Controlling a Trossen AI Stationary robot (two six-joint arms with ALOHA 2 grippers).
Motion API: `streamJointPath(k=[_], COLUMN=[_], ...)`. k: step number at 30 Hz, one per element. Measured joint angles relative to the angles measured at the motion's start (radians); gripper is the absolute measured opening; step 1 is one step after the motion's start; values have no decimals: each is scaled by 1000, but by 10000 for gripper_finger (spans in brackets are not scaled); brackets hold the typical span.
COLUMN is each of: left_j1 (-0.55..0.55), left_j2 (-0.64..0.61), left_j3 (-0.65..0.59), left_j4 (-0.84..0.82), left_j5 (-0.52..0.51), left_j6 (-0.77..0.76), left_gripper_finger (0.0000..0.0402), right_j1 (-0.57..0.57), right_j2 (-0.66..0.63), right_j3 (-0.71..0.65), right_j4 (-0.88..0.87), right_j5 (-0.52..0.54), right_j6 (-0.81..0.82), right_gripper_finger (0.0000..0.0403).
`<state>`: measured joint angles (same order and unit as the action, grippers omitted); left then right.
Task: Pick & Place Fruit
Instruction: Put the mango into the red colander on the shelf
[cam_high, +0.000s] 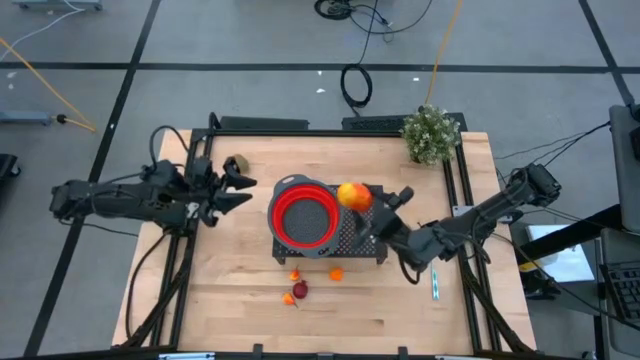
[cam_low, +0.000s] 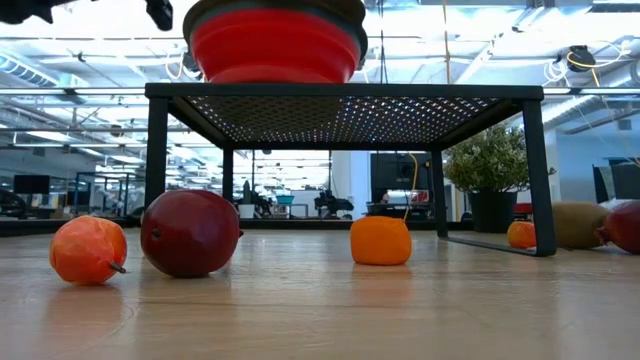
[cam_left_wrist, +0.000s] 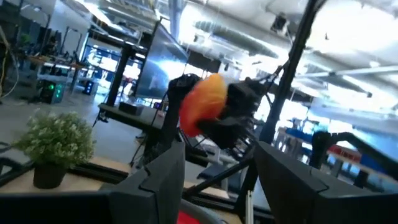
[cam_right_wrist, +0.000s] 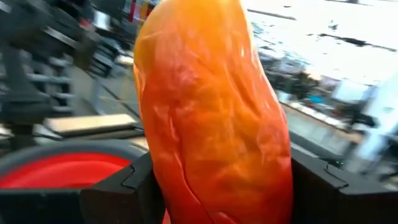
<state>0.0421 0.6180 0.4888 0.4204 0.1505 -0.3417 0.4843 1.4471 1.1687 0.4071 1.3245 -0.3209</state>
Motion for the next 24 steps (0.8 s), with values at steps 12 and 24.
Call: streamJointPath(k=[12,24], left_j1=[-78,-105], left_j2=[255,511], left_j3=[261,550], left_j4=[-51,-283], left_j5=[-19,-185], left_j6=[215,376], left_gripper_finger=[196,196], right_j1=[-41,-45], right_j2=[0,0], right_j3=[0,0], right_j4=[0,0], right_j5=[136,145], right_j6=[-160,-267], right_gripper_finger=[232,230])
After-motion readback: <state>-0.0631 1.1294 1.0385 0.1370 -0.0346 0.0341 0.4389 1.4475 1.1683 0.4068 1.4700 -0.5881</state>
